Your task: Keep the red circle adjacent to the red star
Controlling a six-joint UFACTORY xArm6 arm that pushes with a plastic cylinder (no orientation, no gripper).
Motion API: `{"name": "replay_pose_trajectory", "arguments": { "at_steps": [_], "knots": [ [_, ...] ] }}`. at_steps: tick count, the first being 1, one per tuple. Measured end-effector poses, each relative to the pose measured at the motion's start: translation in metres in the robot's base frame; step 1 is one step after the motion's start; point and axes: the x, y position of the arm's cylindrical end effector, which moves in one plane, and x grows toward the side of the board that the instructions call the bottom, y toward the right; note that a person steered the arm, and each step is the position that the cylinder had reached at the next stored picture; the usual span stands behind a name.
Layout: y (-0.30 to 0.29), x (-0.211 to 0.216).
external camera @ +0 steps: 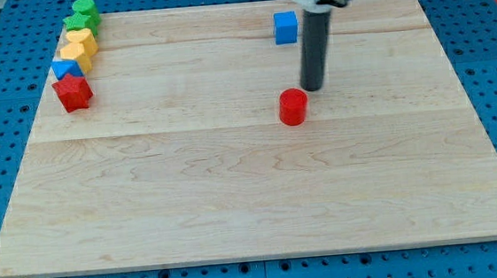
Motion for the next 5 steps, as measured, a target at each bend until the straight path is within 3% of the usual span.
{"name": "replay_pose_trajectory", "arguments": {
  "at_steps": [1, 2, 4, 5],
  "knots": [
    [-0.002, 0.039],
    [-0.049, 0.039],
    [-0.064, -0.004],
    [-0.101, -0.011]
  ]
}}
